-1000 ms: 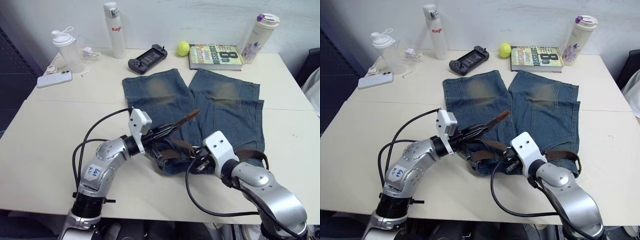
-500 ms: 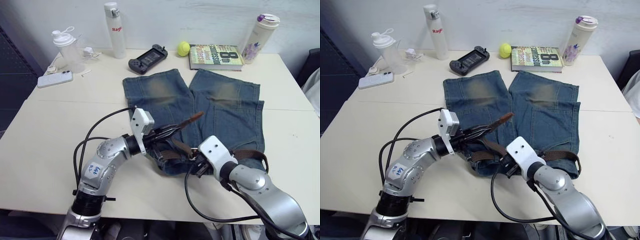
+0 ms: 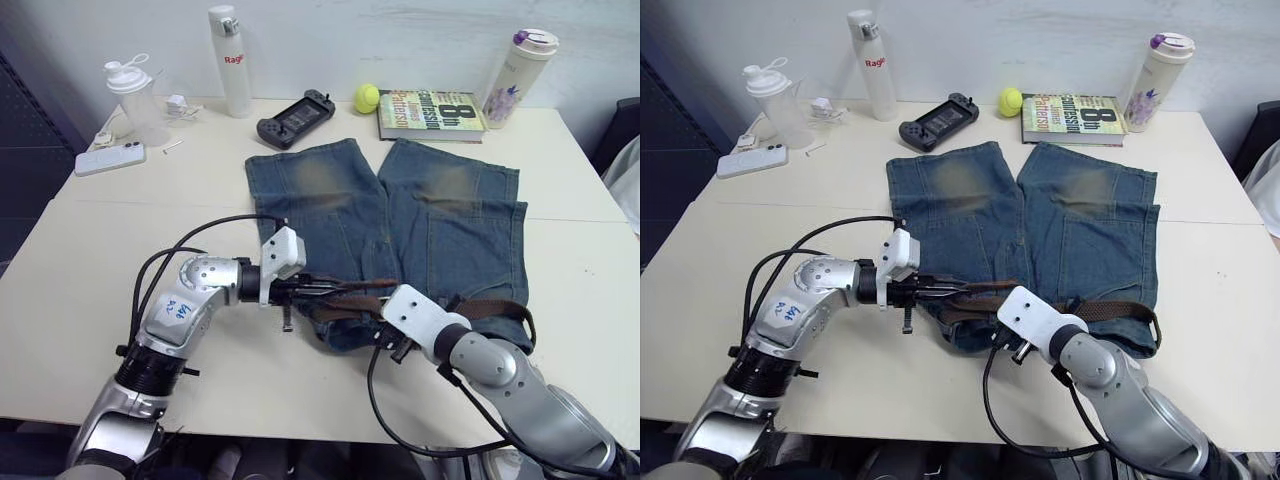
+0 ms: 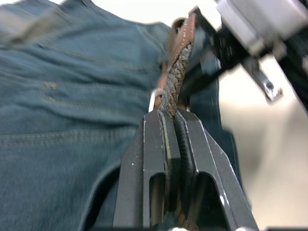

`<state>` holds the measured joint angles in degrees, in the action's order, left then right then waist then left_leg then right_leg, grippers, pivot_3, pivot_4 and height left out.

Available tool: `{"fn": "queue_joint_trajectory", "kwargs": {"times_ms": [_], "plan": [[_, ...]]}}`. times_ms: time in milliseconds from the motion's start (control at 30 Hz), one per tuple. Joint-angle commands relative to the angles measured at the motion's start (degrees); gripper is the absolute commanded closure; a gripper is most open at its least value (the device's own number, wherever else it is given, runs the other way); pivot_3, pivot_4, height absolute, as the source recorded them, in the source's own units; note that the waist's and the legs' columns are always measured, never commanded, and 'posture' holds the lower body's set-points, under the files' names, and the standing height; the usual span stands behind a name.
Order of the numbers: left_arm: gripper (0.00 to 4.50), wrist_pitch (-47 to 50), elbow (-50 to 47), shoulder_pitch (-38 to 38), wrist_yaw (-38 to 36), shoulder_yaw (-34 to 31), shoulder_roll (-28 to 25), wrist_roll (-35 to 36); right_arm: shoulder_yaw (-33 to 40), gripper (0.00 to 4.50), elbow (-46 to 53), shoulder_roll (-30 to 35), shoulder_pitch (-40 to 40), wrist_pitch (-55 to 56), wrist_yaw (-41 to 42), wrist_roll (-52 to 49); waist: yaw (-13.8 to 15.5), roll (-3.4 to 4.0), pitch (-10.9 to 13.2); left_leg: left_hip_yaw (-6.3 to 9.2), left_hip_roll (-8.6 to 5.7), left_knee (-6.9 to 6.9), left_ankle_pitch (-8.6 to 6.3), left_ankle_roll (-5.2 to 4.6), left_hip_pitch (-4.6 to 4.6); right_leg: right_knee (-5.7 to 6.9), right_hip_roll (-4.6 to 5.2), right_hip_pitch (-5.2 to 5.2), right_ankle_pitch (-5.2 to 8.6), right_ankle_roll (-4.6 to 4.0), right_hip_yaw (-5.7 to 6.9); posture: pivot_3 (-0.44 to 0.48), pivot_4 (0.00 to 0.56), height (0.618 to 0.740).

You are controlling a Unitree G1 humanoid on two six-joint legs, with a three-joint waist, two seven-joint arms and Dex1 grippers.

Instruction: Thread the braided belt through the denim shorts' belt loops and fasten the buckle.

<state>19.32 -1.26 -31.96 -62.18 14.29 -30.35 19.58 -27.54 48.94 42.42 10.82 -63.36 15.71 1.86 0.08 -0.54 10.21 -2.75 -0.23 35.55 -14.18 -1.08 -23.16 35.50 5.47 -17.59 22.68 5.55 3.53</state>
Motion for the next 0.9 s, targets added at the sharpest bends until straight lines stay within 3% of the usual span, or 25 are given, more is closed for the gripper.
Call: {"fn": "queue_joint_trajectory", "kwargs": {"times_ms": [33, 133, 233, 567, 900], "plan": [[4.5, -5.52, 5.11, -3.52, -6.14, 0.11, -1.48, -1.73, -4.65, 4.46, -3.45, 1.48, -1.8, -3.97, 2.42, -0.22, 0.04, -0.09, -0.05, 0.0, 0.0, 0.01, 0.0, 0.0, 0.0, 0.01, 0.01, 0.0, 0.0, 0.0, 0.01, 0.0, 0.15, 0.74], [4.5, -9.98, 11.72, -7.39, -9.43, -0.54, -0.98, -2.91, -5.15, 4.46, -3.86, 1.07, -1.6, -4.12, 2.62, 0.34, 0.01, -0.15, -0.08, 0.01, 0.0, 0.0, 0.0, 0.0, -0.01, 0.01, 0.01, 0.0, 0.0, 0.0, 0.01, 0.0, 0.15, 0.74], [4.5, -12.1, 17.89, -13.16, -8.66, -1.16, 2.94, -3.38, -5.28, 4.46, -4.12, 0.99, -1.7, -4.1, 3.04, 0.59, 0.1, -0.2, -0.1, 0.02, 0.0, 0.01, 0.0, -0.01, -0.01, 0.02, 0.03, 0.0, 0.0, 0.0, 0.03, 0.0, 0.15, 0.74], [4.5, -6.88, 24.16, -27.87, 2.52, -2.63, 27.67, -1.32, -4.79, 4.46, -3.74, 1.39, -2.71, -3.98, 4.78, 0.98, 0.33, -0.41, -0.16, 0.1, 0.0, 0.17, -0.01, -0.14, -0.11, 0.12, 0.0, 0.07, 0.0, 0.01, 0.12, 0.0, 0.15, 0.74], [4.5, -14.98, 41.74, -33.96, 2.84, 0.07, 40.0, -7.21, -8.39, 4.46, -3.78, 5.07, -1.15, -1.71, 7.04, 3.82, 1.31, -0.4, -0.15, 0.11, -0.02, 0.28, 0.02, -0.15, -0.12, 0.02, 0.04, 0.07, 0.0, 0.02, 0.16, 0.0, 0.15, 0.74]]}}
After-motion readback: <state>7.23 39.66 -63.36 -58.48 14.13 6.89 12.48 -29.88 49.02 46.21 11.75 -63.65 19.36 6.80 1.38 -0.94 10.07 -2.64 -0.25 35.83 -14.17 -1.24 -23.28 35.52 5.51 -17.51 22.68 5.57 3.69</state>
